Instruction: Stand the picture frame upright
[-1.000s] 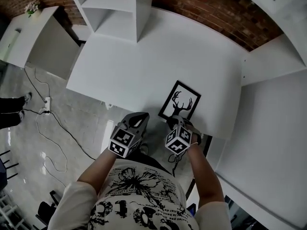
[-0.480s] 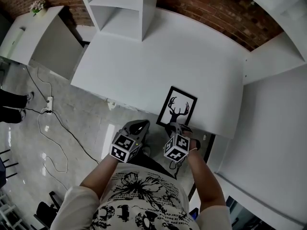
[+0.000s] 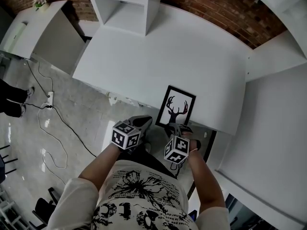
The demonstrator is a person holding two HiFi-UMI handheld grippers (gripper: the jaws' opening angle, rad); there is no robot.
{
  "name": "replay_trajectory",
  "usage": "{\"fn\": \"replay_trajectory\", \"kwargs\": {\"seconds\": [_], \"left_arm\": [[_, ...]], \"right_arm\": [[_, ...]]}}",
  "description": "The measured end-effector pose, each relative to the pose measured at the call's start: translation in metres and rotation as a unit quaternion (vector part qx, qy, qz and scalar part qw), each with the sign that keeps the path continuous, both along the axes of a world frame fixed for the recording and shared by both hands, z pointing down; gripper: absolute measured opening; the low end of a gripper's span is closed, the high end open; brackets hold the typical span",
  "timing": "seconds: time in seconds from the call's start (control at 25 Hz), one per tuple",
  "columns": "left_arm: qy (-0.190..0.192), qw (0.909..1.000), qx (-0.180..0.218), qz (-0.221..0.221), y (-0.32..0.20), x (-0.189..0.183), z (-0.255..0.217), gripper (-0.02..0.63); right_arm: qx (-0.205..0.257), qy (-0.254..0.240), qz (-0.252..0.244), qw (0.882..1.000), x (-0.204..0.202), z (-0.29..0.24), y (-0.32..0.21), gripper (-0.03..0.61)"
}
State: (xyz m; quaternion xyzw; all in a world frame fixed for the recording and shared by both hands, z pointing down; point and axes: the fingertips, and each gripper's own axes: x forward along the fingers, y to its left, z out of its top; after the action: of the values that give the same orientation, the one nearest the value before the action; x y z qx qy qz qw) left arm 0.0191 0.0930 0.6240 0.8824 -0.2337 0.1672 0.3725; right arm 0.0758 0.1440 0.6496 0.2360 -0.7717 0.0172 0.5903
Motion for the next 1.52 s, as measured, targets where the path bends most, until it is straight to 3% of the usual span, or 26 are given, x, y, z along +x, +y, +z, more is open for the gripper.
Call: {"fn": "replay_trajectory", "kwargs": {"seconds": [0.16, 0.24, 0.36, 0.56, 0.6, 0.68, 0.92, 1.08, 1.2, 1.28, 1.36, 1.4, 1.44, 1.52], "left_arm": [[0.086, 0.9874, -0.129, -0.033, -0.01, 0.012, 0.012, 0.027], [0.109, 0.9813, -0.155, -0.034, -0.015, 0.019, 0.018, 0.136], [0.128, 0.9724, -0.193, -0.027, -0.015, 0.033, 0.032, 0.199], [0.218, 0.9349, -0.277, -0.043, -0.021, 0.053, 0.037, 0.193], [0.224, 0.932, -0.282, -0.041, -0.021, 0.055, 0.037, 0.187], [0.222, 0.9293, -0.293, -0.035, -0.02, 0.058, 0.04, 0.1], [0.225, 0.9136, -0.336, -0.04, -0.018, 0.059, 0.044, 0.084], [0.216, 0.9097, -0.353, -0.034, -0.019, 0.06, 0.045, 0.081], [0.212, 0.9101, -0.355, -0.028, -0.021, 0.058, 0.045, 0.081], [0.21, 0.9125, -0.351, -0.022, -0.022, 0.058, 0.046, 0.081], [0.21, 0.9134, -0.348, -0.021, -0.022, 0.058, 0.048, 0.081], [0.21, 0.9131, -0.349, -0.021, -0.022, 0.058, 0.049, 0.081], [0.21, 0.9128, -0.349, -0.02, -0.021, 0.057, 0.05, 0.081], [0.211, 0.9122, -0.351, -0.017, -0.021, 0.057, 0.05, 0.081]], "right_arm": [[0.004, 0.005, -0.023, 1.0, -0.001, -0.001, 0.013, 0.074], [0.006, 0.004, -0.03, 1.0, -0.002, -0.001, 0.016, 0.073], [0.008, 0.001, -0.037, 0.999, -0.003, 0.001, 0.019, 0.073], [0.004, -0.012, -0.053, 0.999, -0.003, 0.0, 0.025, 0.074], [0.003, -0.015, -0.052, 0.999, -0.004, -0.002, 0.024, 0.074], [0.003, -0.018, -0.048, 0.999, -0.005, -0.004, 0.024, 0.072], [0.008, -0.023, -0.045, 0.999, -0.003, -0.001, 0.025, 0.074], [0.05, -0.025, -0.051, 0.997, -0.005, -0.004, 0.023, 0.081], [0.072, -0.058, -0.027, 0.995, -0.005, -0.008, 0.018, 0.117], [0.062, -0.116, -0.001, 0.991, -0.006, -0.014, 0.017, 0.143], [0.031, -0.219, 0.05, 0.974, -0.008, -0.024, 0.019, 0.227], [0.012, -0.279, 0.092, 0.956, -0.005, -0.03, 0.019, 0.231], [-0.004, -0.337, 0.145, 0.93, 0.004, -0.036, 0.017, 0.232], [-0.015, -0.422, 0.27, 0.865, 0.04, -0.04, 0.008, 0.235]]}}
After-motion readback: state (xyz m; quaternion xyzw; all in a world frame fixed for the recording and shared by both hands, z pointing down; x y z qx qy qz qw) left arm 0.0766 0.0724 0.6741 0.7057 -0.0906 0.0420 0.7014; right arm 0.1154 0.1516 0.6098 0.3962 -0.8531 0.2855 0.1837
